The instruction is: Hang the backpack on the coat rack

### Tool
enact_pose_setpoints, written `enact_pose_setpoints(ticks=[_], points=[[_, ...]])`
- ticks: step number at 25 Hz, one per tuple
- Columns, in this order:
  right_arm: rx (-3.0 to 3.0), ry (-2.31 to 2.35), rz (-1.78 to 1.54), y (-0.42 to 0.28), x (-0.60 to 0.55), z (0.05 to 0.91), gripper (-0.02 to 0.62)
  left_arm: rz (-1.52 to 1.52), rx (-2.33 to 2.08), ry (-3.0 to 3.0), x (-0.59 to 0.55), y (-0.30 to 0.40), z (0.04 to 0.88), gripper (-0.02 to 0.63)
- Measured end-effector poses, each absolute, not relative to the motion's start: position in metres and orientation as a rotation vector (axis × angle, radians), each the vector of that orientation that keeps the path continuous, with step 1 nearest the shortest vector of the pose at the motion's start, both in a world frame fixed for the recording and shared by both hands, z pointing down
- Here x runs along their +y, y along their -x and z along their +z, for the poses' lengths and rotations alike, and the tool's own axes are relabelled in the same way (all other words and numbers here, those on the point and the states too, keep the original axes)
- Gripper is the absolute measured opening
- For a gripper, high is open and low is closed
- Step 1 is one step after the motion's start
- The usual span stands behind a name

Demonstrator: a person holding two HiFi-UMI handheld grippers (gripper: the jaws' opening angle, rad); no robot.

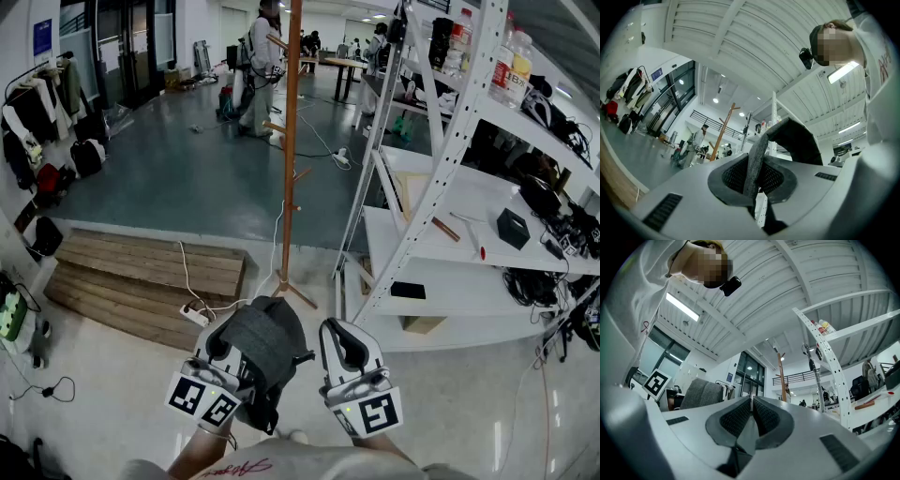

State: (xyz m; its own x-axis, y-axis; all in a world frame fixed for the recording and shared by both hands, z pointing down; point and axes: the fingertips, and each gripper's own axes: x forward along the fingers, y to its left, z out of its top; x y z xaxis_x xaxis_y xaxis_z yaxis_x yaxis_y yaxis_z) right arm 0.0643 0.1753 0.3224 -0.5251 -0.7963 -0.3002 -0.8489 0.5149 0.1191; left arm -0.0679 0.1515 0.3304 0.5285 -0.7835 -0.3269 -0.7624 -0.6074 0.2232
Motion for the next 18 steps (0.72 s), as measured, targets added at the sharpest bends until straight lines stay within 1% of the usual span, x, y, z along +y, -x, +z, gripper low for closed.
enact_pose_setpoints(ticks=[15, 18], points=[[2.580, 1.436, 0.353, -0.0633, 0.1762, 0.3262, 0.031, -0.617, -1.350, -2.715, 0.1508, 0.0662, 0.3256, 0.037], [2.568, 1.422, 0.452, -0.0599, 0.1791, 0.3205, 0.031, -0.615, -1.341, -2.717, 0.1505, 0.0630, 0.3260, 0.037]])
